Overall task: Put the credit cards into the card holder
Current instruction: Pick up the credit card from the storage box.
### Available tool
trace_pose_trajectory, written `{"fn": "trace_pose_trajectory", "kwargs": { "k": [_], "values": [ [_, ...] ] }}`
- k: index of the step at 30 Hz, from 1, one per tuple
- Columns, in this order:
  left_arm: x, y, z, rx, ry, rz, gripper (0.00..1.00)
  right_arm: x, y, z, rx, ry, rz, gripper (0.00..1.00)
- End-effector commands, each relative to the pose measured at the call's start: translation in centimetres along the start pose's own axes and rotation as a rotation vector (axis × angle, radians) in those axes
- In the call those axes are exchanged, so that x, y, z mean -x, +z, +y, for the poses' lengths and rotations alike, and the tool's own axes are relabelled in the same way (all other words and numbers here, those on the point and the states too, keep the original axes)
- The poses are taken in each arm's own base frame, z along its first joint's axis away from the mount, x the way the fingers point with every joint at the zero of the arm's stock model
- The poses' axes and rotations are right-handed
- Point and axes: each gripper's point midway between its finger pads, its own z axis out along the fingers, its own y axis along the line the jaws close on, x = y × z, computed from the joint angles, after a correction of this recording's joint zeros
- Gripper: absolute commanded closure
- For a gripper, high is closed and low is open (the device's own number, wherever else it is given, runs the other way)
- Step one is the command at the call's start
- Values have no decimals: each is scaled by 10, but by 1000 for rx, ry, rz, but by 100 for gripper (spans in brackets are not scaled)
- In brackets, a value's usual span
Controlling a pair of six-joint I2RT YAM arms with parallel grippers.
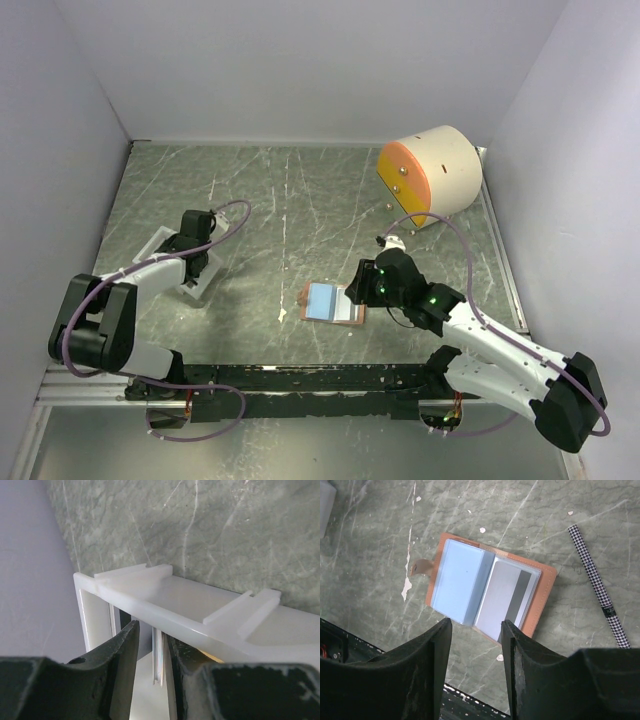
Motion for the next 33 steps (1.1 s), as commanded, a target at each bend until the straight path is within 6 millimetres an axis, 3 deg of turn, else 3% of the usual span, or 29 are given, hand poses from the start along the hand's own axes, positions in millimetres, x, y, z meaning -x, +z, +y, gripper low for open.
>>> {"fn": "trace_pose_trajectory", "kwargs": {
  "k": [1, 9, 22, 33],
  "values": [
    [3, 6, 16, 79, 2, 9, 63, 9, -4, 2, 0, -6, -28, 55],
    [-1, 17, 9, 56, 14, 36, 63, 8, -5, 1, -3, -8, -29, 55],
    [5, 7, 36, 154, 23, 41, 66, 5, -6, -2, -6, -6, -25, 55],
    [3, 12, 32, 145, 35, 53, 65, 5, -5, -2, -9, -4, -21, 55]
  ]
}}
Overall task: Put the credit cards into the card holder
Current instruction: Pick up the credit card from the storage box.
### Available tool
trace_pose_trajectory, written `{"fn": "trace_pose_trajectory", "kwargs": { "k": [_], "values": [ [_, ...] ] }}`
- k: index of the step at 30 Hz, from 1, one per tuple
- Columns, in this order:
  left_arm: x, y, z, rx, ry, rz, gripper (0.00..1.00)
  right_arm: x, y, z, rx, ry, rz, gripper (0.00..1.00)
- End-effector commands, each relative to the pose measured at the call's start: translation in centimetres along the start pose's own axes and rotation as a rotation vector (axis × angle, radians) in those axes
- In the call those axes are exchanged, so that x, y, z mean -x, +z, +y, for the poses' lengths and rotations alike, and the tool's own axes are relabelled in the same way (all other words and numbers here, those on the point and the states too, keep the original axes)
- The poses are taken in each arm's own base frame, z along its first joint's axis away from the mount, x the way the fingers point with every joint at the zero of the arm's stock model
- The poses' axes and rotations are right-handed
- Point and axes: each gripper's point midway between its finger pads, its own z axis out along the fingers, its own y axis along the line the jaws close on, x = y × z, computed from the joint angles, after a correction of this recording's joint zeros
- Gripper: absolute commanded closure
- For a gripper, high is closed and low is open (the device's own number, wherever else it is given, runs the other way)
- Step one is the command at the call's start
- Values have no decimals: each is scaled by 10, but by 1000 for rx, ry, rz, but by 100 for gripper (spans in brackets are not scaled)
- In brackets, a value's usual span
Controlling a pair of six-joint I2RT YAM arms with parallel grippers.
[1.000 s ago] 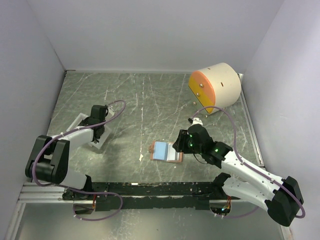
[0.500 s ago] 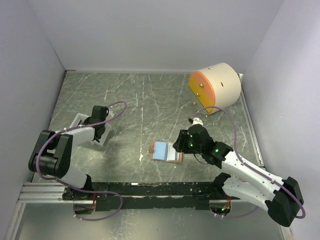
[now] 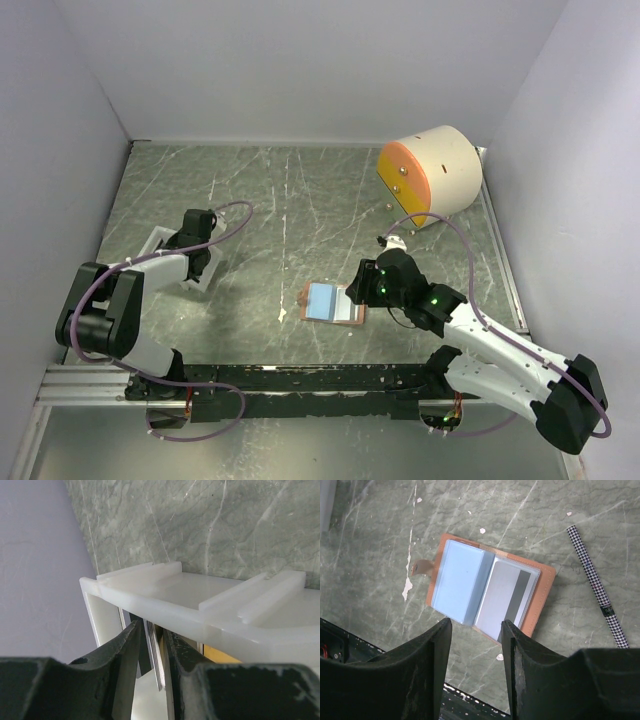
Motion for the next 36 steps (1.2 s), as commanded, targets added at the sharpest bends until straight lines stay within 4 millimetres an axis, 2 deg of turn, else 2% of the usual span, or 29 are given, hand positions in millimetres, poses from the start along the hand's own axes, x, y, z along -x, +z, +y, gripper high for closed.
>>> {"fn": "trace_pose_trajectory", "kwargs": {
  "k": [1, 14, 17, 29, 36],
  "values": [
    [10, 2, 18, 49, -29, -13, 66, 3, -2, -3, -12, -5, -10, 55],
    [11, 2, 17, 28, -25, -5, 77, 2, -1, -3, -13, -7, -9, 55],
    [11, 0, 17, 16, -32, -5, 83, 1, -1, -2, -10, -5, -6, 55],
    [19, -26, 13, -118, -144, -48, 93, -3, 2, 0, 3, 7, 9, 55],
    [21, -43, 12, -173, -195, -67, 93, -4, 2, 4, 22, 17, 19, 55]
  ]
}}
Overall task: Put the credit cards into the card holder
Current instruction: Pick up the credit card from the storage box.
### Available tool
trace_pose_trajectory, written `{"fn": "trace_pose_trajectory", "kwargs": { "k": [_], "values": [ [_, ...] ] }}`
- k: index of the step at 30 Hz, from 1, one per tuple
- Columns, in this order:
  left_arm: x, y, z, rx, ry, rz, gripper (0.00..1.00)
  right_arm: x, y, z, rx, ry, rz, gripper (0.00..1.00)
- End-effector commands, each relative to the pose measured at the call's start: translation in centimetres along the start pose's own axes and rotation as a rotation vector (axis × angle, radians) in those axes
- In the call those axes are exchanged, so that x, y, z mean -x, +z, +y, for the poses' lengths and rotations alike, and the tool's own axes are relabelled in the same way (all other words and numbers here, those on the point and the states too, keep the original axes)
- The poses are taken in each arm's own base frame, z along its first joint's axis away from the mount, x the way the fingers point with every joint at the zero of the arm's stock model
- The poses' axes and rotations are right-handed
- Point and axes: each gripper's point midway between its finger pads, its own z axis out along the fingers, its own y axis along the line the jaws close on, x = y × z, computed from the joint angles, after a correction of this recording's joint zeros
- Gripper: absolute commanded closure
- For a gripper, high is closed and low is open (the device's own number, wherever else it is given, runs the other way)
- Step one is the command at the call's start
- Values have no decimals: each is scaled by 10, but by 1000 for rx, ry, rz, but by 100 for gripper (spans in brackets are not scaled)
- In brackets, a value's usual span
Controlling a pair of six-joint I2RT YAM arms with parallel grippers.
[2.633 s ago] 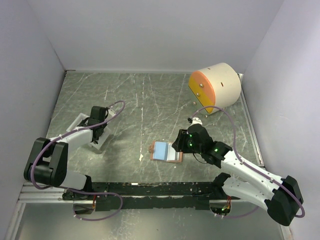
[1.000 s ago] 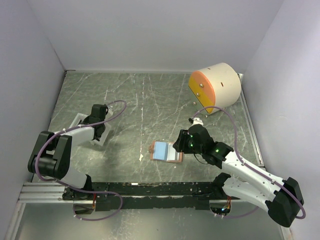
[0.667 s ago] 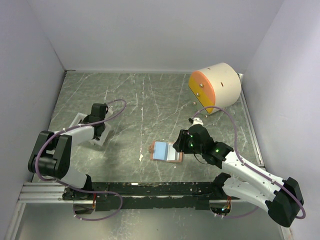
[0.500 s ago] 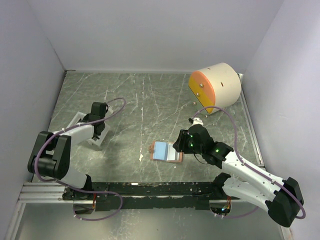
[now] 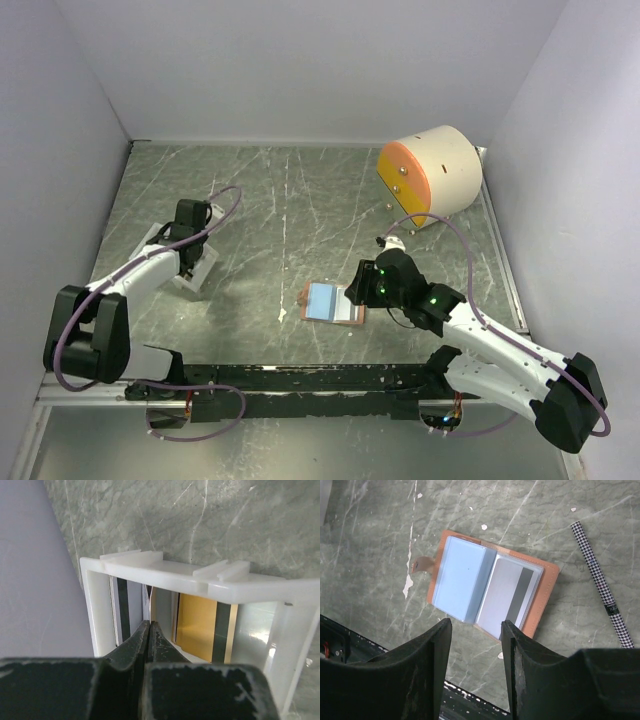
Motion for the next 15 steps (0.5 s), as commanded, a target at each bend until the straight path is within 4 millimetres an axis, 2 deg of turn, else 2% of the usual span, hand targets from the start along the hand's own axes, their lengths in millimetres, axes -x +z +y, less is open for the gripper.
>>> {"fn": "trace_pose_trajectory", "kwargs": {
  "k": [1, 7, 15],
  "values": [
    [10, -18, 6, -40, -84, -37, 93, -1, 1, 4, 23, 18, 7, 55],
    [34, -44, 19, -55, -237, -150, 93, -3, 1, 8, 36, 30, 19, 55],
    [52, -78, 37, -70, -442, -232, 93, 0, -2, 14, 59, 57, 18, 55]
  ]
}}
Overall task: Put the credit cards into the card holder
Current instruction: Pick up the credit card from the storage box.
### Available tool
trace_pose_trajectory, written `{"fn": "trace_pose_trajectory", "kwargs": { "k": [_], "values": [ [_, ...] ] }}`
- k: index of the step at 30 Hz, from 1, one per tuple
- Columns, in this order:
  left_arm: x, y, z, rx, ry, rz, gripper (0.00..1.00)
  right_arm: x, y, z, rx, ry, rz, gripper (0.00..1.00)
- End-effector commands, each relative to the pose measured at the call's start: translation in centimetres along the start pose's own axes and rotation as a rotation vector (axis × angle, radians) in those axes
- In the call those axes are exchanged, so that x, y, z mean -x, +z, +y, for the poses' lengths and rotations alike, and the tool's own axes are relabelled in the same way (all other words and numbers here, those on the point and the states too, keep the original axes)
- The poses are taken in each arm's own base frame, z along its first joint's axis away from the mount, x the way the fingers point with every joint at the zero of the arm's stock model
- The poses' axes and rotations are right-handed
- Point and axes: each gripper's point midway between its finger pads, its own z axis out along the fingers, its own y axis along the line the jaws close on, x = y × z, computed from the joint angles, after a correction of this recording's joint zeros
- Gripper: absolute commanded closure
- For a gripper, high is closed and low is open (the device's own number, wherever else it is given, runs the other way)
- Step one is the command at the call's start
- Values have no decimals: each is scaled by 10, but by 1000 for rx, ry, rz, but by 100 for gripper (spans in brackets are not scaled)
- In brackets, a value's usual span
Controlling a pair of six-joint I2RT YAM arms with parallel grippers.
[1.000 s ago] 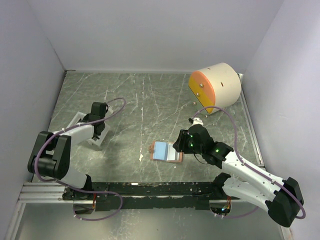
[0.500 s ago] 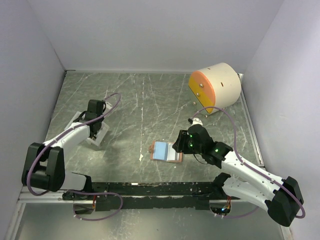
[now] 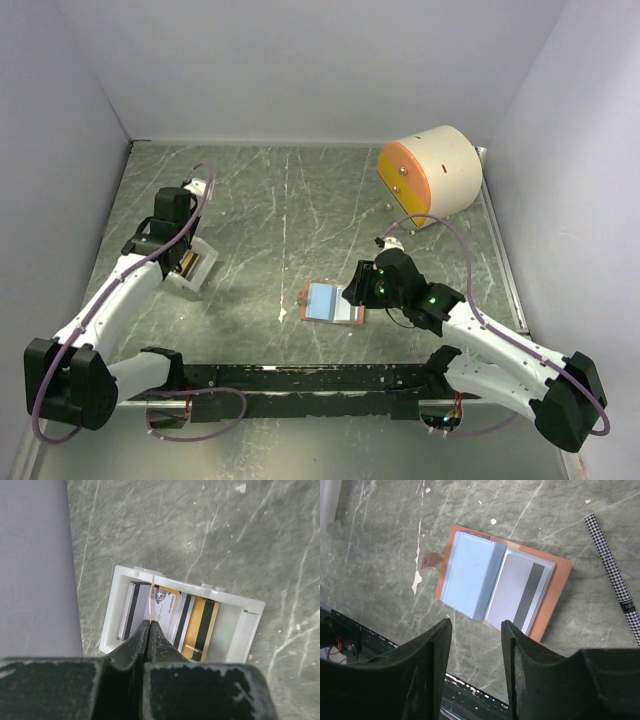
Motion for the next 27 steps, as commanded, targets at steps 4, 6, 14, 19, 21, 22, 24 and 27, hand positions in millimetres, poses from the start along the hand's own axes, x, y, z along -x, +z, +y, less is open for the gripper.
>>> {"fn": "trace_pose_trajectory", "kwargs": {
  "k": [4, 6, 14, 19, 21, 22, 24, 27],
  "values": [
    [35, -32, 8, -41, -246, -61, 93, 3, -3, 9, 34, 38, -5, 55],
    [43, -40, 9, -51, -293, -82, 93, 5, -4, 10, 38, 43, -11, 55],
    [78, -89, -37, -409, -467, -218, 93, 23, -16, 46, 211, 14, -63, 55],
    [94, -124, -71, -672, -567, -280, 93, 35, -34, 82, 409, 58, -121, 56],
    [99, -141, -86, -798, -605, -285, 93, 42, -45, 98, 513, 81, -156, 56],
    [101, -150, -93, -859, -639, -282, 93, 46, -51, 106, 565, 92, -173, 55],
    [105, -167, -105, -986, -706, -284, 93, 53, -61, 120, 652, 114, -203, 51],
    [107, -186, -120, -1149, -794, -287, 93, 64, -71, 138, 752, 132, -232, 48]
  ]
}}
